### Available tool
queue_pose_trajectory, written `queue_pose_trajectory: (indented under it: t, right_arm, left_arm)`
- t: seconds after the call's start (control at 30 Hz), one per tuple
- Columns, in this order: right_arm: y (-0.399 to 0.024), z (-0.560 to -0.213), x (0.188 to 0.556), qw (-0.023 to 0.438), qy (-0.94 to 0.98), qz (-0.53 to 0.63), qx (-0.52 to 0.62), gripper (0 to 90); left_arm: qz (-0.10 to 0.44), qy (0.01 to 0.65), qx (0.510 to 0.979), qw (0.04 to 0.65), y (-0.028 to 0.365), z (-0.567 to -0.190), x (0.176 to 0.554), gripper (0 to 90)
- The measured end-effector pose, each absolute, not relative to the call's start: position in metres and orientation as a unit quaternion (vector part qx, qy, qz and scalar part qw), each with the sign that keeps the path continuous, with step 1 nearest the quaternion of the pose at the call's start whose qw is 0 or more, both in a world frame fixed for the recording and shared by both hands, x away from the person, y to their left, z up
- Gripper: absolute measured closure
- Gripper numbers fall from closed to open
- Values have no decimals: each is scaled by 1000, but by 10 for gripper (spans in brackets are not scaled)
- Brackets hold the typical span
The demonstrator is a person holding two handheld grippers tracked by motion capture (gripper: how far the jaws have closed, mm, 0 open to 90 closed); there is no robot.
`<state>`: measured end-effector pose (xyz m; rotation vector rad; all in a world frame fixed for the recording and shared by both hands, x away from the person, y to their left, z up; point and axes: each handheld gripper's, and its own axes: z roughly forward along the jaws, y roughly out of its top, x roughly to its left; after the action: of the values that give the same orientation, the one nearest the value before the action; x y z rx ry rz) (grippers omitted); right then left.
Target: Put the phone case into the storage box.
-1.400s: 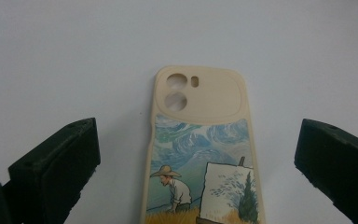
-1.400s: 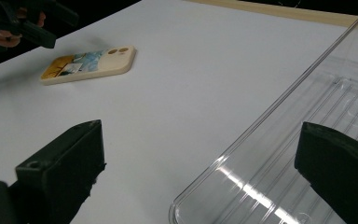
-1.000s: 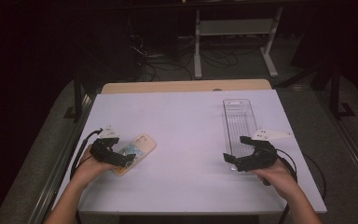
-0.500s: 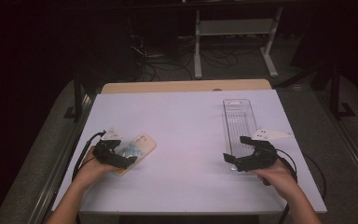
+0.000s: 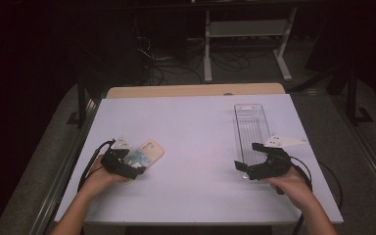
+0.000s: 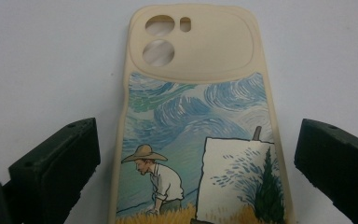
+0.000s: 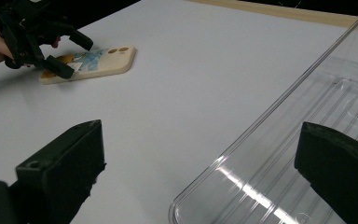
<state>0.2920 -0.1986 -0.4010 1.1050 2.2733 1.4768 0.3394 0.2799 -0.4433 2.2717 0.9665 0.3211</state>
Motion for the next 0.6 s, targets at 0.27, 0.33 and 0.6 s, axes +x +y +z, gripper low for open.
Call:
queue_pose_trajectory:
  t: [0.27,0.33,0.6]
  right_arm:
    - [-199,-401,292,107,772,502,375,10]
    - [-199,-401,292,107,772,502,375,10]
    - [-199,-401,292,107,772,502,375,10]
  left_arm:
    - [123,367,865,319,281,-446,339,0]
    - [125,363,868,316,280,-447,340,0]
    - [128,359,871,311,279,-450,339,0]
